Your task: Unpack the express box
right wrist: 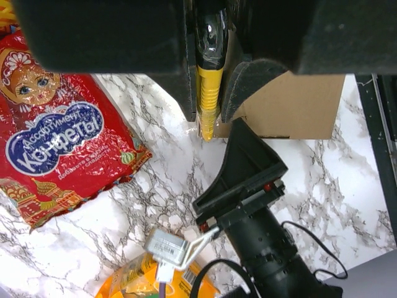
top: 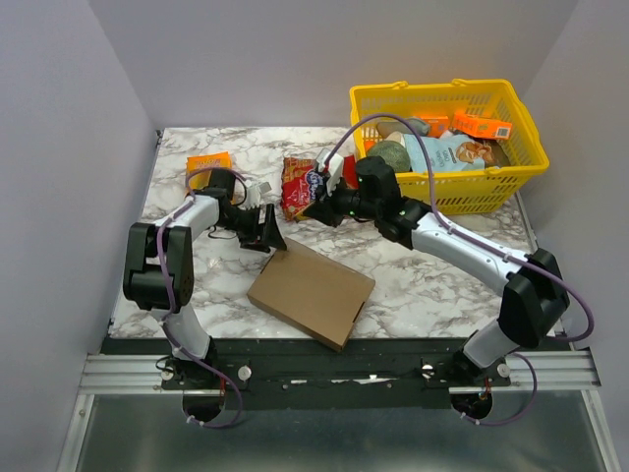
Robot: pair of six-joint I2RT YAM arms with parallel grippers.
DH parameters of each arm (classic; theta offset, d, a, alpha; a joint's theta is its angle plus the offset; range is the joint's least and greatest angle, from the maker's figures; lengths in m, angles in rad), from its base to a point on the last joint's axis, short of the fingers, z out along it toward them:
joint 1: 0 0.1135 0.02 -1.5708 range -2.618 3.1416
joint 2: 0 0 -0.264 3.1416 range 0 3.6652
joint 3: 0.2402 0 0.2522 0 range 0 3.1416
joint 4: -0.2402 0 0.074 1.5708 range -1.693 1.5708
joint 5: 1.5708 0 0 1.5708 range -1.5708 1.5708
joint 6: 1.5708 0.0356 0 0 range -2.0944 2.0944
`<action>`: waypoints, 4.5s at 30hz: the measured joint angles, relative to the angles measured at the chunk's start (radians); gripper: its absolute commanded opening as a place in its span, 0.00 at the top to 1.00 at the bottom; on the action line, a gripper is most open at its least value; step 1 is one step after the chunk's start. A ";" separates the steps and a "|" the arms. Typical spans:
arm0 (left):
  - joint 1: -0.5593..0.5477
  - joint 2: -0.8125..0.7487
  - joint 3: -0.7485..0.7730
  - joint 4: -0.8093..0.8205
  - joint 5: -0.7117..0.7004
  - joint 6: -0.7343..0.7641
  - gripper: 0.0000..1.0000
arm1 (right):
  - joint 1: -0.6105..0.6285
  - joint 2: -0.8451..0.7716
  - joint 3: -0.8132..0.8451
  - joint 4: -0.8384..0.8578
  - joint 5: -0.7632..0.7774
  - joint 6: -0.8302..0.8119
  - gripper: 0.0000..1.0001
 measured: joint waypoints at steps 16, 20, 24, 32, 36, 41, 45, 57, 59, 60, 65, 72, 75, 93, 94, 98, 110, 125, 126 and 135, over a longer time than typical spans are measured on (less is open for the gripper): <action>0.005 0.044 -0.077 0.020 -0.052 -0.051 0.25 | 0.033 0.136 -0.012 0.067 0.029 -0.008 1.00; 0.005 0.048 -0.076 0.018 -0.048 -0.056 0.25 | 0.051 0.167 0.005 0.070 0.056 -0.016 0.99; 0.006 0.051 -0.074 0.014 -0.048 -0.063 0.25 | 0.063 0.187 0.031 0.077 0.098 -0.016 1.00; 0.006 0.052 -0.073 0.013 -0.048 -0.067 0.25 | 0.076 0.215 0.057 0.078 0.143 -0.014 1.00; 0.006 0.053 -0.071 0.011 -0.048 -0.067 0.25 | 0.082 0.222 0.072 0.063 0.146 -0.011 1.00; 0.006 0.059 -0.064 0.002 -0.048 -0.067 0.25 | 0.085 0.222 0.081 0.035 0.146 0.005 0.99; 0.006 0.060 -0.064 0.000 -0.048 -0.067 0.25 | 0.092 0.223 0.087 0.013 0.147 0.011 0.99; 0.006 0.060 -0.064 0.000 -0.048 -0.067 0.25 | 0.097 0.254 0.105 -0.027 0.155 0.012 1.00; 0.006 0.060 -0.064 0.001 -0.048 -0.067 0.25 | 0.097 0.254 0.105 -0.028 0.155 0.012 1.00; 0.006 0.060 -0.064 0.000 -0.048 -0.067 0.25 | 0.097 0.254 0.106 -0.029 0.156 0.012 0.99; 0.006 0.060 -0.064 0.000 -0.048 -0.067 0.25 | 0.097 0.256 0.108 -0.031 0.156 0.012 1.00; 0.006 0.060 -0.064 0.000 -0.048 -0.066 0.25 | 0.097 0.256 0.119 -0.029 0.157 0.012 1.00; 0.006 0.060 -0.064 0.000 -0.048 -0.067 0.25 | 0.098 0.256 0.126 -0.027 0.157 0.012 1.00; 0.006 0.060 -0.064 0.000 -0.048 -0.067 0.25 | 0.098 0.275 0.136 -0.029 0.158 -0.008 1.00; 0.006 0.060 -0.064 0.000 -0.048 -0.067 0.25 | 0.098 0.275 0.136 -0.029 0.158 -0.008 1.00; 0.006 0.060 -0.064 0.000 -0.048 -0.067 0.25 | 0.098 0.276 0.136 -0.032 0.158 -0.008 1.00; 0.006 0.060 -0.064 0.000 -0.048 -0.067 0.25 | 0.106 0.276 0.136 -0.036 0.158 -0.015 1.00; 0.006 0.060 -0.064 0.000 -0.048 -0.066 0.25 | 0.112 0.276 0.136 -0.060 0.173 -0.056 1.00; 0.006 0.060 -0.064 0.001 -0.048 -0.067 0.25 | 0.112 0.276 0.136 -0.063 0.173 -0.058 1.00; 0.006 0.060 -0.064 0.001 -0.048 -0.066 0.25 | 0.112 0.275 0.129 -0.090 0.173 -0.075 1.00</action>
